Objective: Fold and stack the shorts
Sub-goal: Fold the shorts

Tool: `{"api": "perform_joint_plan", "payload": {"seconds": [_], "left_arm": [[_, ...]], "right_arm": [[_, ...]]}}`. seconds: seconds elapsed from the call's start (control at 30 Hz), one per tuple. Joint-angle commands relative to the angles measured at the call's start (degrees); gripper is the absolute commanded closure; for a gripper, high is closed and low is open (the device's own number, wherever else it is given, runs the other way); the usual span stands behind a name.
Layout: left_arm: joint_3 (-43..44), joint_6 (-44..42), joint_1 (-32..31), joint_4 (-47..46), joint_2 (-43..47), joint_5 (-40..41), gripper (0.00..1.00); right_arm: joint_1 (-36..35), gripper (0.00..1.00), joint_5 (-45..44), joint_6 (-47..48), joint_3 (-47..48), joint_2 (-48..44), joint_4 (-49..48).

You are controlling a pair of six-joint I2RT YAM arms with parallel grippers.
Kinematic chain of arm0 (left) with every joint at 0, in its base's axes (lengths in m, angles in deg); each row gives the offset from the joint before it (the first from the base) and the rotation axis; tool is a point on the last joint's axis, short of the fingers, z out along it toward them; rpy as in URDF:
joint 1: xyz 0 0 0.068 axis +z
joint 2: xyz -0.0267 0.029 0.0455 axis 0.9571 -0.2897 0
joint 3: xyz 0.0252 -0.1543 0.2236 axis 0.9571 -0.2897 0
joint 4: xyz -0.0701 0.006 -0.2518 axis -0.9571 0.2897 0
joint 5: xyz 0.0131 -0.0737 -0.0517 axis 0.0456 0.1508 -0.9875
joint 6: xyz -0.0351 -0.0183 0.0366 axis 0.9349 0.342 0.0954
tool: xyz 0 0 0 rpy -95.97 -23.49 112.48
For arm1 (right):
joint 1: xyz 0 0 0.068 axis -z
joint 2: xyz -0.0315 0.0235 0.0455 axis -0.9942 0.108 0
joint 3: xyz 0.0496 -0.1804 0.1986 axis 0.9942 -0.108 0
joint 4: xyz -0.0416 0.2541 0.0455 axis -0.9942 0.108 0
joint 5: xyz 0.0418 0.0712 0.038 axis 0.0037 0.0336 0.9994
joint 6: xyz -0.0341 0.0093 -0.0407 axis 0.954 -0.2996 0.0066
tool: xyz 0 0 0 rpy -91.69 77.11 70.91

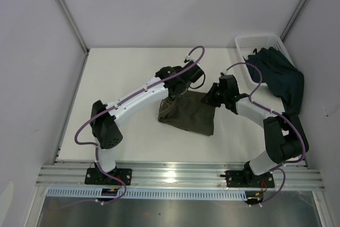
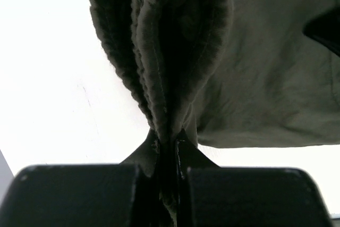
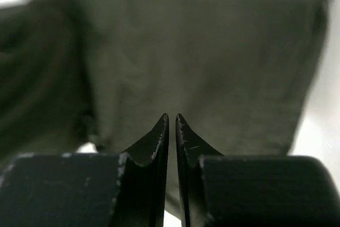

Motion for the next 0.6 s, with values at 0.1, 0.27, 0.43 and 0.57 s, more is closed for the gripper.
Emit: {"api": "perform_joint_plan", "payload": {"seconds": [0.1,0.27,0.43,0.57], "left_arm": [[3.8,3.9,-2.3,1.6,-4.3,3.1,1.00],[3.2,7.9,-3.9,0.0,-6.7,2.7,1.00],[2.4,10.2,-5.7,-3.6,-8.7,-0.7,1.00],[4.5,11.5,-6.5,-6.1,-10.8,-4.6,1.00]], "right_arm": [[0.9,0.92,-1.1,3.9,-6.1,-1.3,3.1],[0.7,0.96,-1.6,3.8,-7.7,2.6,1.9],[0.4,1.00,-3.9,3.4,-8.4,4.6,2.1],[0.6,1.00,-4.4,2.8,-9.3,4.5,1.7]]}}
